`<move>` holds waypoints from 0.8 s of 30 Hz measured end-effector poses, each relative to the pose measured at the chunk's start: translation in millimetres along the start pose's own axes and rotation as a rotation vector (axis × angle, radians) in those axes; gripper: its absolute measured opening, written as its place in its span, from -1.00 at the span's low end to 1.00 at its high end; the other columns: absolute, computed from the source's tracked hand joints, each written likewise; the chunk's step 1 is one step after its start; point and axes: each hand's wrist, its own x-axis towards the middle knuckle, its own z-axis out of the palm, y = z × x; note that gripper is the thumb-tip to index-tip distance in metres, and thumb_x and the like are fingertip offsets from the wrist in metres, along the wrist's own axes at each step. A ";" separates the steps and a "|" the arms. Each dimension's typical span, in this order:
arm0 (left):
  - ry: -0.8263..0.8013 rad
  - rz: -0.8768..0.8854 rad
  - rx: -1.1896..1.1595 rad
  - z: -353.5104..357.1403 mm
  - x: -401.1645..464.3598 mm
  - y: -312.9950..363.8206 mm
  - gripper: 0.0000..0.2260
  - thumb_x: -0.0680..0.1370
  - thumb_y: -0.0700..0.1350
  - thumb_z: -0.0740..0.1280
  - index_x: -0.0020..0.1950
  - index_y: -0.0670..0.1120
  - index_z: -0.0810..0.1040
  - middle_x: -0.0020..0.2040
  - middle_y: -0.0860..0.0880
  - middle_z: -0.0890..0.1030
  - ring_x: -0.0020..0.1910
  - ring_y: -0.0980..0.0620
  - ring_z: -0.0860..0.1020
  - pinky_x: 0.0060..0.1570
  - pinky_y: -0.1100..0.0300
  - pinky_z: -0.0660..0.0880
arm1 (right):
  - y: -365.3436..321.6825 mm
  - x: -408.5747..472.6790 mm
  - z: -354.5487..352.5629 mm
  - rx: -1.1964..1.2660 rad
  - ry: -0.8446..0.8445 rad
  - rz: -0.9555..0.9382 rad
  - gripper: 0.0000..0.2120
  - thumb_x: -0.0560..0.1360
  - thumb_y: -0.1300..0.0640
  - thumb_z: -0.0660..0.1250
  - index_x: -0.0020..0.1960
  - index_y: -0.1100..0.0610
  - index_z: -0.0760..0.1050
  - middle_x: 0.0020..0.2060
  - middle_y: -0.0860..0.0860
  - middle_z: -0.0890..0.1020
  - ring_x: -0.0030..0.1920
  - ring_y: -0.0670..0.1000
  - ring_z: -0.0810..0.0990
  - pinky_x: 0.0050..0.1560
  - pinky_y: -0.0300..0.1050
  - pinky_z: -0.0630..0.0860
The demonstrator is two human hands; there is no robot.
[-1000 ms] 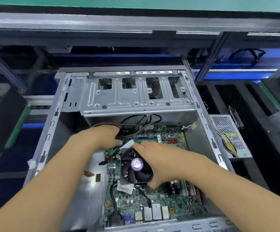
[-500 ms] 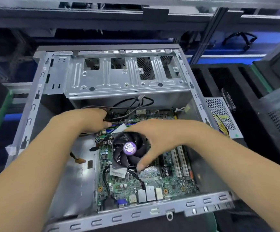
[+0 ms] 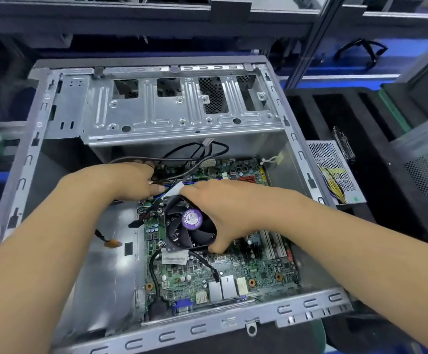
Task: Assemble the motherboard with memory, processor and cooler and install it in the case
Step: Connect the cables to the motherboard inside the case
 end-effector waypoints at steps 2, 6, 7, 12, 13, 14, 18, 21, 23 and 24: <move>-0.003 0.013 -0.001 -0.2 -0.6 -0.1 -0.36 0.62 0.18 0.11 0.54 -0.20 0.08 0.54 -0.16 0.17 0.49 -0.10 0.21 0.37 0.18 0.20 | -0.6 -1.8 1.6 0.012 0.001 0.011 -0.21 0.22 -0.09 0.58 0.26 0.15 0.24 -0.07 0.05 0.44 -0.12 0.08 0.50 -0.14 0.02 0.55; 0.005 0.026 0.009 -1.7 -0.9 -1.0 -0.39 0.61 0.17 0.13 0.51 -0.20 0.16 0.53 -0.15 0.20 0.47 -0.09 0.24 0.34 0.19 0.22 | -3.7 -5.0 4.4 -0.008 0.020 0.021 -0.21 0.21 -0.09 0.59 0.24 0.16 0.24 -0.08 0.04 0.45 -0.17 0.05 0.48 -0.28 -0.10 0.48; 0.006 0.027 0.012 -1.8 -0.6 -1.3 -0.39 0.61 0.18 0.13 0.51 -0.20 0.17 0.52 -0.15 0.21 0.47 -0.09 0.24 0.34 0.19 0.22 | -4.4 -5.3 4.6 -0.011 0.023 0.021 -0.21 0.21 -0.09 0.59 0.23 0.16 0.24 -0.09 0.04 0.45 -0.18 0.05 0.48 -0.31 -0.11 0.45; -0.040 0.026 0.052 1.2 0.4 -2.1 -0.32 0.61 0.21 0.09 0.57 -0.14 -0.04 0.58 -0.12 0.00 0.55 -0.05 0.03 0.45 0.14 0.05 | -7.9 -4.7 5.4 -0.029 0.018 0.019 -0.19 0.20 -0.12 0.59 0.23 0.17 0.24 -0.17 0.02 0.44 -0.21 0.06 0.48 -0.33 -0.09 0.45; -0.043 0.025 0.064 1.2 0.5 -2.5 -0.32 0.61 0.21 0.08 0.57 -0.13 -0.06 0.58 -0.12 -0.03 0.55 -0.05 0.00 0.46 0.13 0.03 | -8.4 -4.5 5.3 -0.033 0.018 0.019 -0.18 0.20 -0.12 0.59 0.24 0.18 0.23 -0.18 0.02 0.44 -0.21 0.06 0.48 -0.33 -0.08 0.45; -0.046 0.023 0.076 0.9 0.4 -2.8 -0.33 0.61 0.22 0.07 0.57 -0.13 -0.07 0.58 -0.11 -0.04 0.55 -0.05 -0.01 0.46 0.12 0.01 | -8.3 -4.3 5.5 -0.036 0.015 0.019 -0.16 0.19 -0.14 0.58 0.26 0.18 0.23 -0.17 0.03 0.45 -0.19 0.06 0.48 -0.30 -0.07 0.46; -0.071 0.018 0.112 0.0 -3.8 -1.1 -0.33 0.61 0.22 0.05 0.57 -0.11 -0.08 0.58 -0.12 -0.03 0.55 -0.06 0.01 0.48 0.09 0.03 | -3.7 -5.6 9.0 0.077 -0.045 0.044 -0.07 0.19 -0.17 0.58 0.34 0.15 0.18 0.10 0.06 0.46 0.08 0.08 0.47 0.04 0.01 0.50; -0.069 0.022 0.112 0.2 -5.7 -0.1 -0.32 0.61 0.23 0.06 0.57 -0.11 -0.09 0.58 -0.12 -0.04 0.55 -0.06 0.00 0.47 0.10 0.02 | -0.3 -9.3 7.7 0.217 -0.103 0.071 0.00 0.20 -0.15 0.58 0.43 0.06 0.09 0.31 -0.04 0.34 0.29 0.00 0.35 0.23 0.00 0.41; -0.062 0.023 0.111 -0.5 -6.0 -1.0 -0.30 0.60 0.23 0.07 0.57 -0.13 -0.10 0.58 -0.11 -0.07 0.56 -0.05 -0.03 0.48 0.09 0.01 | 0.3 -10.1 6.0 0.256 -0.122 0.073 0.00 0.21 -0.15 0.58 0.44 0.04 0.07 0.33 -0.07 0.32 0.29 -0.02 0.36 0.24 -0.02 0.41; -0.061 0.022 0.111 -1.1 -6.0 -1.6 -0.29 0.60 0.24 0.07 0.57 -0.14 -0.11 0.58 -0.11 -0.08 0.56 -0.04 -0.04 0.49 0.09 0.01 | 0.1 -9.8 5.6 0.242 -0.115 0.066 -0.02 0.21 -0.16 0.57 0.42 0.06 0.10 0.30 -0.05 0.34 0.25 -0.01 0.39 0.21 -0.04 0.42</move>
